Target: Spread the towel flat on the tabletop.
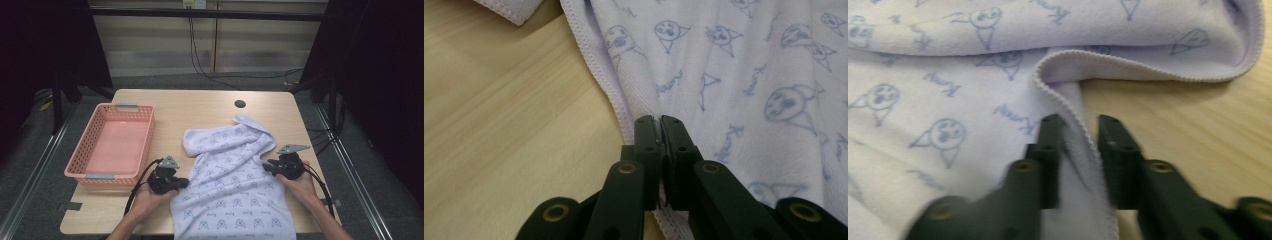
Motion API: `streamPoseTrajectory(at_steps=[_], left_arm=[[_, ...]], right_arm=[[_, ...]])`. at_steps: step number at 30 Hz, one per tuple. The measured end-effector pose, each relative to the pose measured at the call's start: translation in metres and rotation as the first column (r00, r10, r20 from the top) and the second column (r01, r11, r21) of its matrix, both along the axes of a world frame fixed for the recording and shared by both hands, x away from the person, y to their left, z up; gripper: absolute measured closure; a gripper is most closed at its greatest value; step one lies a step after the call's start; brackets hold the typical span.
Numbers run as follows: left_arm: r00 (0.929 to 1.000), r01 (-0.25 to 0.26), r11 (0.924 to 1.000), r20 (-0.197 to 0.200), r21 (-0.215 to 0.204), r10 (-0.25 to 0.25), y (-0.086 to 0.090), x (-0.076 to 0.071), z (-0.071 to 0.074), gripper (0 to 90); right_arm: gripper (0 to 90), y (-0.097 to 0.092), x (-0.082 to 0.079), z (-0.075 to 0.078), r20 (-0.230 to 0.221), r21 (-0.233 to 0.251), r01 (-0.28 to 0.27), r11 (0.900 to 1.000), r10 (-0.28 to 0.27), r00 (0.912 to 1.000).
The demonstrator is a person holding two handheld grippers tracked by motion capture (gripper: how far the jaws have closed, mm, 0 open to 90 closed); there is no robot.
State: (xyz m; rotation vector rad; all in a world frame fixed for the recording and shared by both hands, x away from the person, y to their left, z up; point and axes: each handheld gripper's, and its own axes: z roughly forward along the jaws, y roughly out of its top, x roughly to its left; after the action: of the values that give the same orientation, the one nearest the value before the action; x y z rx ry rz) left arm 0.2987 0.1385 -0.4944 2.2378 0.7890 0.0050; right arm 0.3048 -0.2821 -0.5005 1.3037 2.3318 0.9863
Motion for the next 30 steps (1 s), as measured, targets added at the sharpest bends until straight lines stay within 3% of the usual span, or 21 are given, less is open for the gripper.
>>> streamPoseTrajectory(at_steps=[2,4,7,11,16,20,21,22,25,30], left_arm=[[1.0000,-0.006,1.0000,0.000,0.005,0.006,0.005,-0.005,0.001,86.6],[0.9999,-0.015,0.9999,-0.001,-0.002,0.015,0.009,-0.007,0.001,85.5],[0.9998,-0.017,0.9996,-0.007,-0.023,0.017,0.009,-0.008,0.000,85.3],[0.9997,-0.004,0.9996,-0.026,-0.027,0.003,0.003,-0.007,-0.001,85.3],[0.9979,0.044,0.9990,-0.048,-0.012,-0.045,0.000,-0.019,0.000,84.5],[0.9920,0.109,0.9941,-0.065,0.002,-0.108,0.000,-0.038,0.002,85.7],[0.9898,0.122,0.9924,-0.073,-0.011,-0.123,0.001,-0.043,0.002,85.8],[0.9889,0.129,0.9916,-0.073,-0.004,-0.129,0.002,-0.047,0.003,85.7],[0.9920,0.106,0.9930,-0.062,-0.051,-0.110,0.005,-0.048,0.008,81.1],[0.9983,0.053,0.9919,-0.019,-0.115,-0.056,-0.004,-0.024,0.015,75.4]], right_arm=[[85.5,0.005,-0.004,0.003,-0.005,-0.006,-0.019,0.9998,0.019,0.9998],[86.1,0.003,-0.012,0.010,-0.012,0.028,-0.020,0.9994,0.020,0.9997],[86.7,-0.008,-0.030,0.022,0.011,0.043,-0.022,0.9988,0.022,0.9997],[86.9,-0.028,-0.060,0.023,-0.012,0.070,-0.010,0.9975,0.010,0.9999],[87.6,-0.042,-0.097,0.019,-0.060,0.082,-0.015,0.9965,0.019,0.9980],[86.9,-0.040,-0.118,0.018,-0.096,0.075,-0.048,0.9960,0.055,0.9939],[84.8,-0.038,-0.121,0.018,-0.092,0.071,-0.056,0.9959,0.062,0.9938],[80.7,-0.037,-0.124,0.020,-0.078,0.063,-0.066,0.9958,0.071,0.9944],[66.2,-0.037,-0.119,0.023,-0.042,0.080,-0.053,0.9954,0.056,0.9975],[55.0,-0.037,-0.098,0.026,0.022,0.082,-0.017,0.9965,0.015,0.9996]])
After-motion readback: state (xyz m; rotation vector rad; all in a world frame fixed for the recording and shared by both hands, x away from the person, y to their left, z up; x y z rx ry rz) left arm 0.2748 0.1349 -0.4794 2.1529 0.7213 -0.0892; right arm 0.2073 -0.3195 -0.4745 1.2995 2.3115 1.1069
